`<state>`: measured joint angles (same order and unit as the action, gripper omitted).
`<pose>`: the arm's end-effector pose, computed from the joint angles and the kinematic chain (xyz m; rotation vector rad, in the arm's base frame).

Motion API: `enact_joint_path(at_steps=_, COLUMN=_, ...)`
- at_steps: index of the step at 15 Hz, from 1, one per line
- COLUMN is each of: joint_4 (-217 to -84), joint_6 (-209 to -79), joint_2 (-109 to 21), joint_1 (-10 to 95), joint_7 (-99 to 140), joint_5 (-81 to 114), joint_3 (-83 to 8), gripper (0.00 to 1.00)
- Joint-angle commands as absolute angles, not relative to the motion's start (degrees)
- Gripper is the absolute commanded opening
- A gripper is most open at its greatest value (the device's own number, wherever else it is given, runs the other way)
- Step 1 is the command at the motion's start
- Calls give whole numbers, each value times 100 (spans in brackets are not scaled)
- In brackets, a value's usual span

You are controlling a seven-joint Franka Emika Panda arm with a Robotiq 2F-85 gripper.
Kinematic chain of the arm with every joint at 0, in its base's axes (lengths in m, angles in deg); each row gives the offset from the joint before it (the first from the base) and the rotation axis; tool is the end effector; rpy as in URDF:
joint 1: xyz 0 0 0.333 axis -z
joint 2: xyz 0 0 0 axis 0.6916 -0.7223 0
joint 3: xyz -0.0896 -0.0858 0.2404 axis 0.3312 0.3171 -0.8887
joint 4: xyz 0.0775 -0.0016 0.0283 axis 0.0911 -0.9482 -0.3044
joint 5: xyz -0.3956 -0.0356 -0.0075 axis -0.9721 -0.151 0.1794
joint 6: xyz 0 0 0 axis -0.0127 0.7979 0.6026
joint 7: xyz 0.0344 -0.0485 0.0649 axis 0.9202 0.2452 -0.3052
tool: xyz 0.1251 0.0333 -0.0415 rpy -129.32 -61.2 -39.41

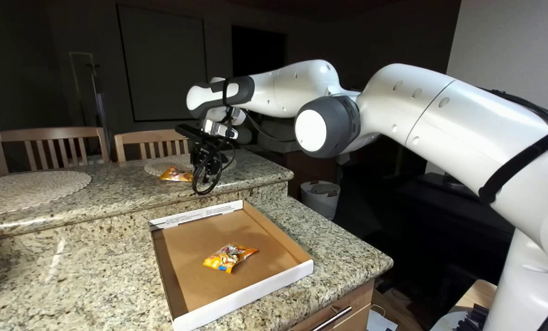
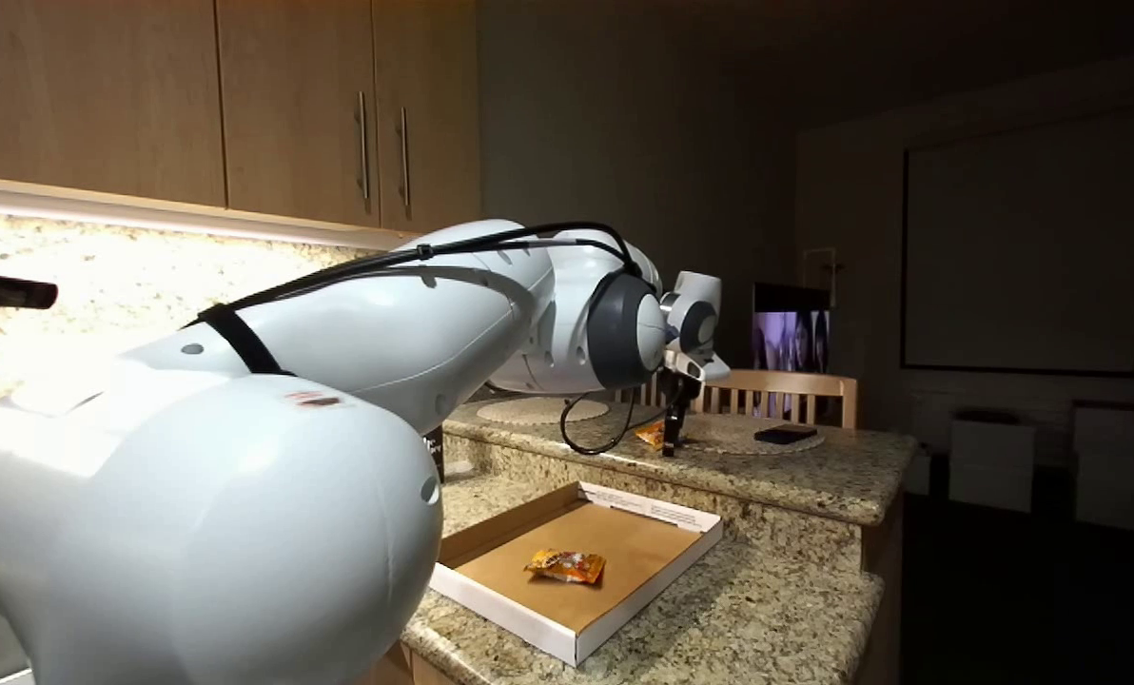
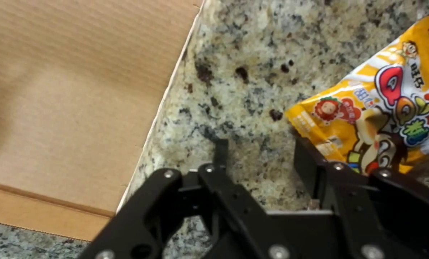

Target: Put the orange packets in the box

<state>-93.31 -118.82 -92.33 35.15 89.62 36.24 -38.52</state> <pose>0.7766 0.1247 0.2668 -2.3440 1.6446 0.0407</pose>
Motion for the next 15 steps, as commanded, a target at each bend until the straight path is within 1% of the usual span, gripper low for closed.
enact_joint_path(at_steps=1, joint_4=-9066, joint_6=-11830, joint_2=-9361, joint_1=3466, joint_7=8895, joint_5=3629, joint_3=-3916, gripper=82)
enact_joint_path(at_steps=4, joint_4=-9003, joint_6=-11726, joint_2=-9453, joint_1=3378, joint_7=8878, joint_5=3610, joint_3=-3925, gripper=100)
enact_joint_path(at_steps=7, joint_4=-8917, joint_6=-11827, joint_2=-9556, joint_1=3305, joint_7=8834, joint_5=3603, joint_3=-3913, gripper=100)
enact_joint_path(at_steps=15, joint_4=-8590, joint_6=-12630, joint_2=-9755, joint_1=3261, joint_7=8796, joint_5=3664, joint_3=-3954, gripper=100)
